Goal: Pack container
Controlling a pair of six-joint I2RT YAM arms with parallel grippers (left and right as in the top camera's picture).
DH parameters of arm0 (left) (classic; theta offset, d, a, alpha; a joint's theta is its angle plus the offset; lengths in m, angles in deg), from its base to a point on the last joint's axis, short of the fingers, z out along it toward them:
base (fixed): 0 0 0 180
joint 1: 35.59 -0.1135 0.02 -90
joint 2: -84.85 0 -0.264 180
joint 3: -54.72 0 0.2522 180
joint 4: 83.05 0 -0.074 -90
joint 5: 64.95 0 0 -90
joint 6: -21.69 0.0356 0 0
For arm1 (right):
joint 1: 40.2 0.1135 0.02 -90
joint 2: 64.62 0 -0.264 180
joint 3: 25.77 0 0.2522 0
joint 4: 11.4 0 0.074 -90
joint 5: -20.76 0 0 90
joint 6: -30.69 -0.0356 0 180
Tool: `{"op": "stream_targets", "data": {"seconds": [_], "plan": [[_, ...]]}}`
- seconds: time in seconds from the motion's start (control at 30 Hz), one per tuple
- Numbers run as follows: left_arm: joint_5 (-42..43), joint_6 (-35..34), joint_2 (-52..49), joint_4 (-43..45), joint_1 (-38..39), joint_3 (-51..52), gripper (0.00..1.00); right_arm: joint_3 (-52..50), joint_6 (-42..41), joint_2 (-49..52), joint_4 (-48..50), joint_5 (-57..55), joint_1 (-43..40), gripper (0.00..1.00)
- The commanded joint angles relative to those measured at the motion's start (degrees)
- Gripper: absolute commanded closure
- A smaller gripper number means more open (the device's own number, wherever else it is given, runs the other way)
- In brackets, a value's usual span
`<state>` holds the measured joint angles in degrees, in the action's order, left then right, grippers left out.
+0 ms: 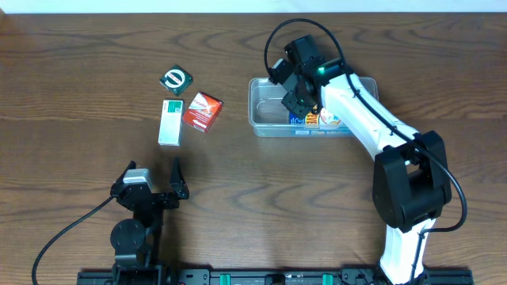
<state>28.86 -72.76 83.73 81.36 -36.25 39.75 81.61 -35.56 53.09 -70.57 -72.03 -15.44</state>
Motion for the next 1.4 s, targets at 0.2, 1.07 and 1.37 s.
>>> {"op": "stream_targets", "data": {"seconds": [0.2,1.07,1.37], "plan": [[0.02,0.35,0.09,-1.92,-0.26,0.98,0.02,0.33,0.74,-1.09,-0.55,-1.73,-1.14,0.66],[0.02,0.35,0.09,-1.92,-0.26,0.98,0.02,12.52,-5.42,-1.2,-10.14,5.77,2.78,0.46],[0.02,0.35,0.09,-1.92,-0.26,0.98,0.02,18.23,-10.86,-3.85,-17.53,6.47,2.4,0.33]]}}
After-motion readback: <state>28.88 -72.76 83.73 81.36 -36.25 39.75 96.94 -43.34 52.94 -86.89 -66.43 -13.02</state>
